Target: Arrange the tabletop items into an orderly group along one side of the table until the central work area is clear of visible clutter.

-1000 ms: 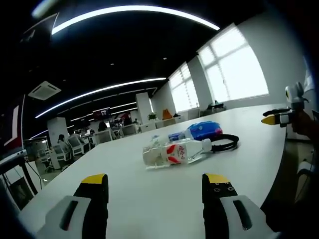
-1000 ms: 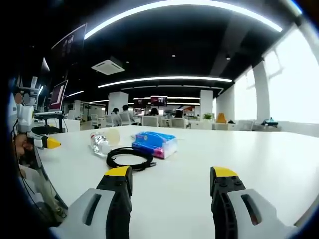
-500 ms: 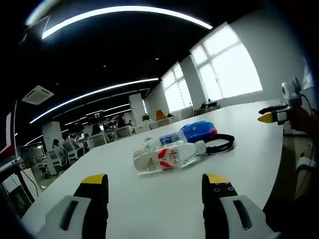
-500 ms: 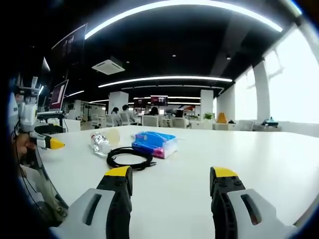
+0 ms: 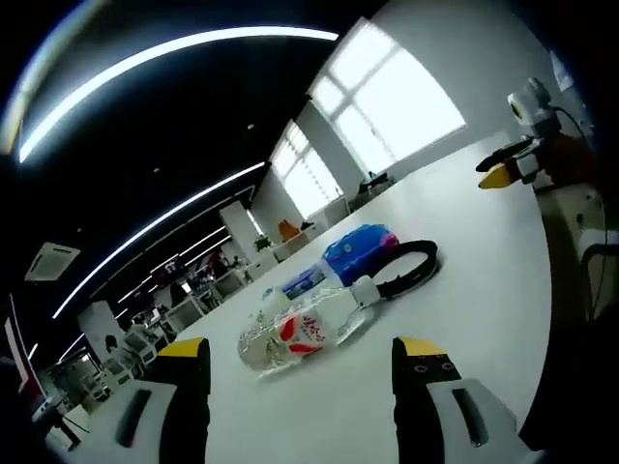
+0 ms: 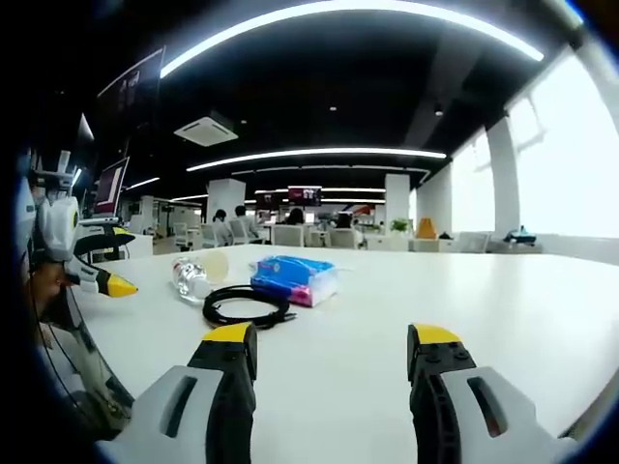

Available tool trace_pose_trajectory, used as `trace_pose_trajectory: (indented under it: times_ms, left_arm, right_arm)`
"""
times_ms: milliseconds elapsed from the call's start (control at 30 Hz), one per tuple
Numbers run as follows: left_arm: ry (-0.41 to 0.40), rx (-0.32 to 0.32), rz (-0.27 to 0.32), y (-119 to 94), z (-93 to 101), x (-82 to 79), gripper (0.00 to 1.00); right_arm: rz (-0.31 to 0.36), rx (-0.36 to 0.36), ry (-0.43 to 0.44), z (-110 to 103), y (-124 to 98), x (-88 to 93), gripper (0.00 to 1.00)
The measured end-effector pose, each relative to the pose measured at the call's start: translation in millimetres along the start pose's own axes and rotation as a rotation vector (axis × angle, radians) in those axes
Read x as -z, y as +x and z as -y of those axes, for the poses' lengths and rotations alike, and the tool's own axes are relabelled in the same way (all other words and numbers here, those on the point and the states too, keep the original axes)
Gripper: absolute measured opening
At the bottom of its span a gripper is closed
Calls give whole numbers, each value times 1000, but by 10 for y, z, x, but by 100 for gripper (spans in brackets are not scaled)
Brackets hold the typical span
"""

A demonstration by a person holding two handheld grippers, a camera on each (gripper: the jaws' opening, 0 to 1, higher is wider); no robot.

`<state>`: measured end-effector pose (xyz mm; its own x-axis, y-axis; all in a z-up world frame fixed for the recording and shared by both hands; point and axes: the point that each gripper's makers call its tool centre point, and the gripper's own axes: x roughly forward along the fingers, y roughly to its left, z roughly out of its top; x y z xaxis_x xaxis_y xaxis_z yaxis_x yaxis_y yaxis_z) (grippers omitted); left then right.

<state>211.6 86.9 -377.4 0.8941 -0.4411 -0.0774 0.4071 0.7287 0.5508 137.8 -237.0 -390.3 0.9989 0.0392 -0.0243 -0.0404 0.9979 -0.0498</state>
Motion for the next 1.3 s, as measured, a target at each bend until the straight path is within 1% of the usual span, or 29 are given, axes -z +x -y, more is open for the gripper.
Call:
trace_pose_trajectory:
  times_ms: [100,133,167,333,400,567,833,933,1067,1300]
  left_arm:
    - [68,4,18,67,11,-62,76]
    - [114,8,42,95,14,-118,76]
    - [141,12,47,111,21,-139,76]
    - [192,-2,40,166,24,-177,76]
    - [222,3,34,184,37,-177,76]
    - [253,15,23,226,60,-170,76]
    - [311,39,6,318,80,-143,76]
    - [317,43,16,350,98,-157,76]
    - [332,55,5,418,135,-137,76]
    - [339,60,23,528,191,-184,76]
  right_arm:
    - [9,2,3,18,-9,-26,60]
    - [11,2,4,22,-11,-31,60]
    - [11,1,5,24,-12,-33,60]
    - [9,3,6,42,-40,-27,60]
    - [9,8,10,60,-54,-21,60]
    - [-5,31,-7,110,-74,21,60]
    - [-5,19,-5,103,-80,22,60]
    - [-4,21,0,110,-81,25,60]
    - [-5,23,5,115,-86,38,60]
    - [-10,10,4,93,-75,55,59]
